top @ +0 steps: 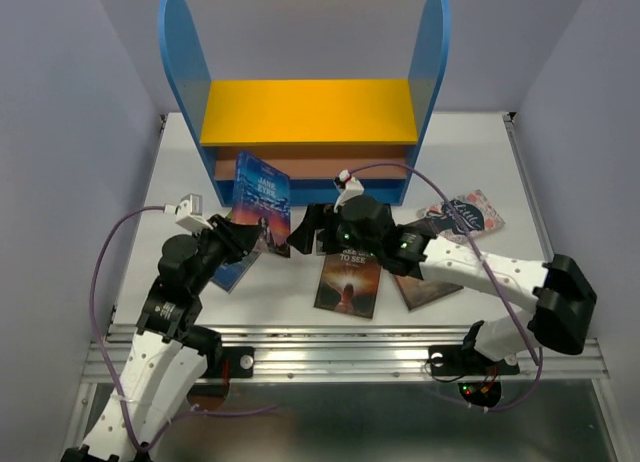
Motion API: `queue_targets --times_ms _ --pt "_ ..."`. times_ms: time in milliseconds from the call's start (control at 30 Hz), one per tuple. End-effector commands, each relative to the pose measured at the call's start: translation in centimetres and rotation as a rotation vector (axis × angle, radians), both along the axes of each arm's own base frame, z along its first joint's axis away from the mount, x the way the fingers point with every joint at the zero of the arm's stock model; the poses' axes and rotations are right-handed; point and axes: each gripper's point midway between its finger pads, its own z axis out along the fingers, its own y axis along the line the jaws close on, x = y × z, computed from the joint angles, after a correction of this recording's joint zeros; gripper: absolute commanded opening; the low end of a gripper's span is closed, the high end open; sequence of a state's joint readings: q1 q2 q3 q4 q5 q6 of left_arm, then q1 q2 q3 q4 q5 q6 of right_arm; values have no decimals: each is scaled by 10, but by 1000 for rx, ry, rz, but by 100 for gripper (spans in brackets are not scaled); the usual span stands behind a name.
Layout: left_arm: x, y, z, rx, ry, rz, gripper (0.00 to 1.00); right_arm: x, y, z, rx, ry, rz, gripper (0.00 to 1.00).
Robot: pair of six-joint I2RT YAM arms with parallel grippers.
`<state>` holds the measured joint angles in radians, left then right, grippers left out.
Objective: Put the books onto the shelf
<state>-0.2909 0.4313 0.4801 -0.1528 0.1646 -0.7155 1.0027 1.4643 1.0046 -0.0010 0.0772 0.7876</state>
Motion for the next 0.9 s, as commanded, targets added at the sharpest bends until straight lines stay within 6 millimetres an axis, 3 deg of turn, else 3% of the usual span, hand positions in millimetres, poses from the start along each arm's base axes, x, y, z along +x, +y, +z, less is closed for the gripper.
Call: queue_targets --times_ms 0,67,133,167,200,300,333,467,533,633,867 --pt "-7 -8 140 -56 -461 -57 0 6 -20 75 18 -159 -41 100" --pt "-15 -9 164 -40 -539 -76 0 10 -24 107 36 -225 -51 100" --pt "-26 -10 188 -32 -616 -104 0 12 -31 123 13 -272 -56 100" --pt "-36 -15 197 -35 -653 -151 0 16 -35 134 16 -293 -79 100" --pt "-52 -16 218 -53 -752 -182 0 15 -39 144 27 -316 -86 100" --pt "-83 -25 239 -166 -856 -288 0 13 -47 161 73 -388 -90 100" --pt "-90 -25 252 -192 -907 -303 0 10 -55 175 110 -428 -98 100" --pt "-101 -47 266 -242 -917 -472 0 -6 -66 205 245 -552 -48 100" --pt "-99 -54 268 -288 -900 -528 0 -10 -72 209 263 -594 -29 100" --pt "-106 -55 277 -330 -935 -559 0 -9 -84 229 323 -648 -38 100" --pt "-115 -56 282 -407 -926 -597 0 -16 -70 248 478 -650 172 100"
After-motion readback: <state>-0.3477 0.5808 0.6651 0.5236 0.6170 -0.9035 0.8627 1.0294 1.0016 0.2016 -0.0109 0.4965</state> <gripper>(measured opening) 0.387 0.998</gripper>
